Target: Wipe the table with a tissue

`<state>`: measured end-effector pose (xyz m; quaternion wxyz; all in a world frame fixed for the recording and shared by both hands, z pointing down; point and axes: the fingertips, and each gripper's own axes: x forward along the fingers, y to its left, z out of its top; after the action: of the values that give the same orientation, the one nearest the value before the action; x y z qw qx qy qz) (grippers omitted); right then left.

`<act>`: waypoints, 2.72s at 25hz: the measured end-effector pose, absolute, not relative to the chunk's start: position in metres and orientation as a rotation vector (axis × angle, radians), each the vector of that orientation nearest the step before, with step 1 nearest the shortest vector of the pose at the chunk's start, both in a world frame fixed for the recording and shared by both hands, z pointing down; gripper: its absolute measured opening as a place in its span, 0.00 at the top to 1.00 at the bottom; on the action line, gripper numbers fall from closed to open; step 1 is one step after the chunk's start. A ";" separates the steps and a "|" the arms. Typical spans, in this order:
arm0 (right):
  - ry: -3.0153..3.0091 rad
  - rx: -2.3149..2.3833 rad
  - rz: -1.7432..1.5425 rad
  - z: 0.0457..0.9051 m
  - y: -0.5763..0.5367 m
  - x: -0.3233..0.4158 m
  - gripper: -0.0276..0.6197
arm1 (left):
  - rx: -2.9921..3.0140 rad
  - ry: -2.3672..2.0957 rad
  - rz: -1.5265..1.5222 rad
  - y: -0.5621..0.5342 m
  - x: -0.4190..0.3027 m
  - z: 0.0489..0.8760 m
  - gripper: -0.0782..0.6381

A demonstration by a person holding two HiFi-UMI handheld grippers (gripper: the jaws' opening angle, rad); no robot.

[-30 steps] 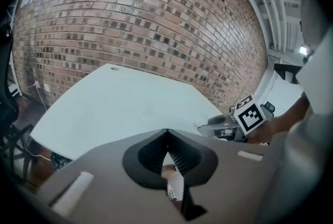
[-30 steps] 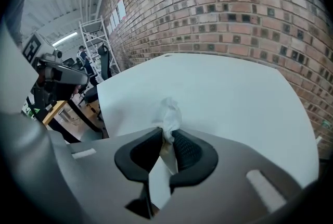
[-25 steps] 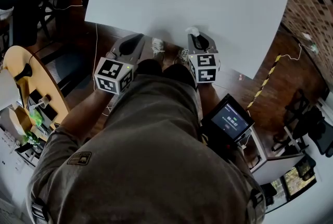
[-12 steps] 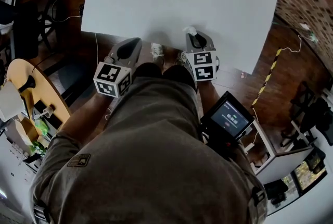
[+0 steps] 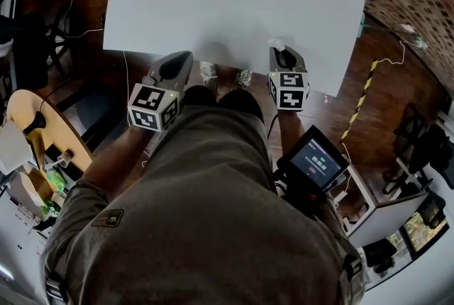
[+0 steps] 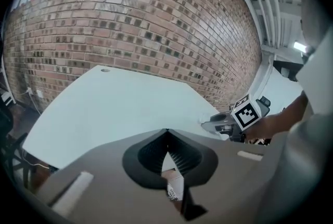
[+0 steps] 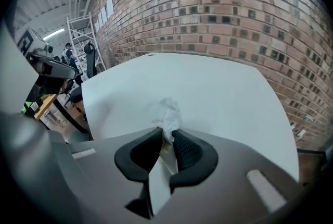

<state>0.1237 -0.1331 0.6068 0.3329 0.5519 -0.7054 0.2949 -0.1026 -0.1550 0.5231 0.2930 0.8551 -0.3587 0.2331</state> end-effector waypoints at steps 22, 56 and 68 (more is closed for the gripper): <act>-2.102 1.115 0.660 0.610 -0.138 -0.039 0.86 | 2.233 -1.062 0.635 -0.146 -0.172 0.521 0.89; -1.929 1.353 0.745 0.604 -0.127 0.015 0.86 | 2.317 -0.983 0.564 -0.150 -0.168 0.510 0.89; -1.858 1.455 0.792 0.601 -0.118 0.045 0.86 | 2.337 -0.877 0.544 -0.154 -0.137 0.533 0.89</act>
<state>0.0453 -0.1176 0.6006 0.3202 0.5538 -0.7071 0.3012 -0.1375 -0.1544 0.5328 0.2893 0.8758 -0.3285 0.2037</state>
